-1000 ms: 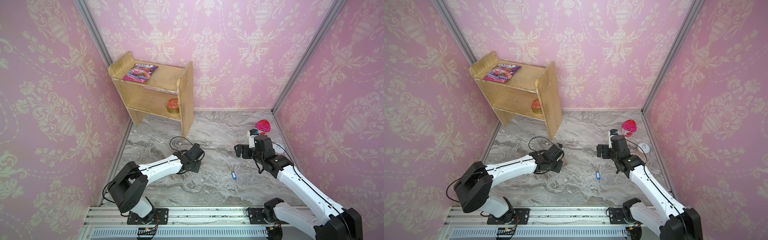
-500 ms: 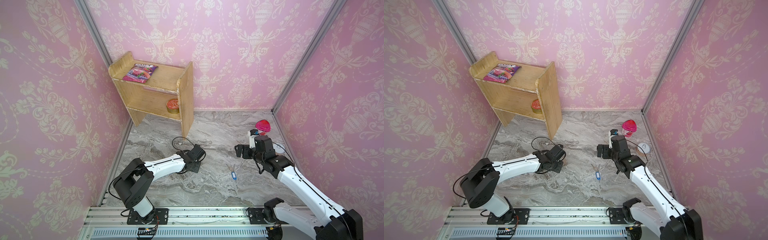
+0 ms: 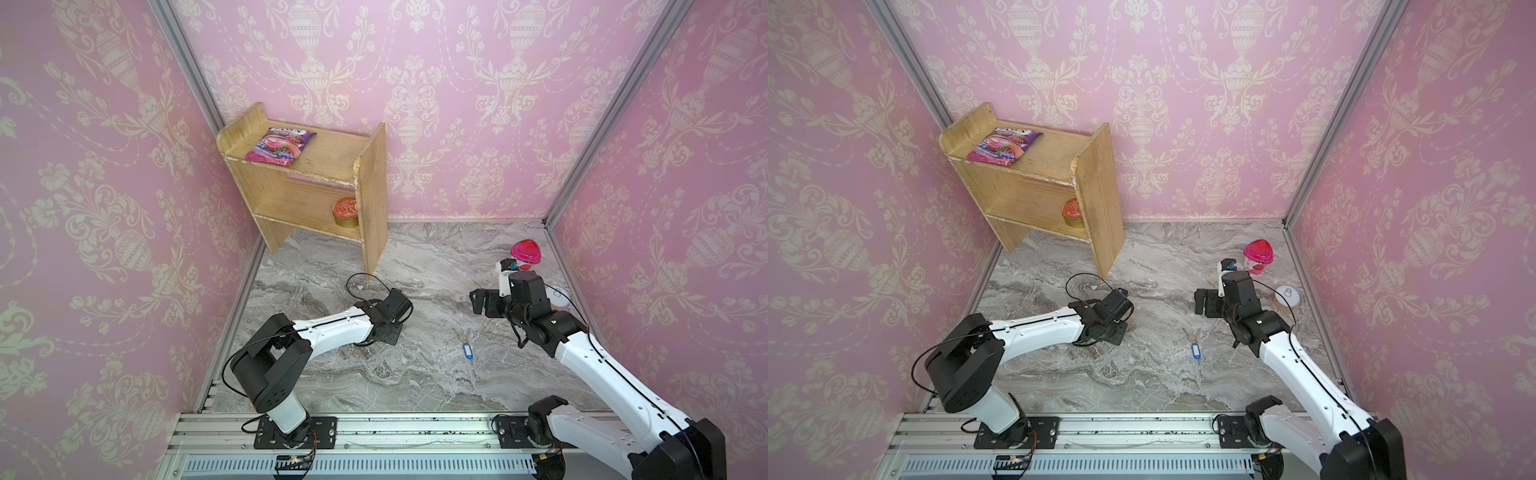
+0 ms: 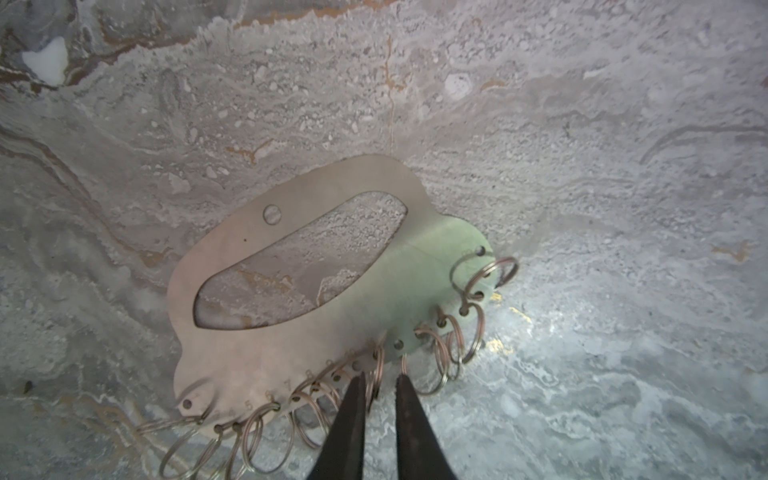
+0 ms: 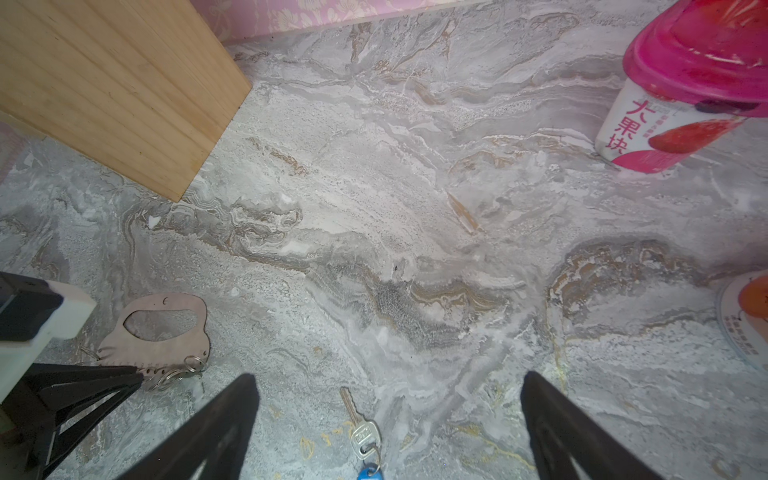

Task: Put the keys on the keyring
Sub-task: 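Lower the left gripper and close it on the ring plate's edge, then lift the ring plate with the left gripper while the right gripper approaches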

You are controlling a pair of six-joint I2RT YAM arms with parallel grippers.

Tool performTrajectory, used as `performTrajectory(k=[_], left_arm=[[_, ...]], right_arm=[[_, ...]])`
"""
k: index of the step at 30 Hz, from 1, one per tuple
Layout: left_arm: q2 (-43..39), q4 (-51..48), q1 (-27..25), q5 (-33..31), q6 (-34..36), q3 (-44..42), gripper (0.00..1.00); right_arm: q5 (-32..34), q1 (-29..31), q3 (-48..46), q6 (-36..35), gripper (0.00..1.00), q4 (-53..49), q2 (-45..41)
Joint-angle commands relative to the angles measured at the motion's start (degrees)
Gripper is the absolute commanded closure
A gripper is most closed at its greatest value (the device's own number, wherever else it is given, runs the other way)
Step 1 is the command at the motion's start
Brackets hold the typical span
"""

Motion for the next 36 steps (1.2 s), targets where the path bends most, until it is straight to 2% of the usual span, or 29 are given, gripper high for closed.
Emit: performTrajectory(k=[1,5,11,18,20,23,25,31,36], left_arm=[[0.84,-1.75,0.10,-2.00,1.40,1.47,0.87],[1.10,-1.69,0.19,-1.81,1.37,1.41,0.89],[2.07,-2.22,0.18,-1.67,1.69,2.02,0.86],[2.20,-2.39,0.19,-1.93,1.58,2.25,0.87],[2.40,-2.43,0.19,-1.97,1.66,2.26,0.89],[2.60,-2.67,0.14,-2.19,1.65,2.41,0.98],[1.96,-3.08,0.18,-2.51,1.67,2.45,1.00],[-7.72,-1.64,-0.08,-2.40,5.09,0.76,1.00],[-19.53,0.23,-1.01,3.96,17.62,0.26,1.00]], right_arm=[[1.35,0.46,-1.03,1.07,0.00,-0.71,-1.65],[1.58,0.46,-1.05,1.01,0.00,-0.80,-1.75],[1.65,0.46,-0.99,1.10,0.00,-0.78,-1.98],[1.98,0.46,-1.23,1.14,0.00,-0.75,-2.45],[2.03,0.42,-1.32,1.23,0.00,-0.71,-2.55],[2.14,0.46,-1.19,1.32,0.00,-0.71,-2.72],[2.08,0.44,-1.01,1.32,0.00,-0.62,-2.92],[-1.82,0.41,-0.27,0.16,0.00,0.62,-3.41],[-9.17,1.09,0.13,-2.52,0.00,3.60,-3.98]])
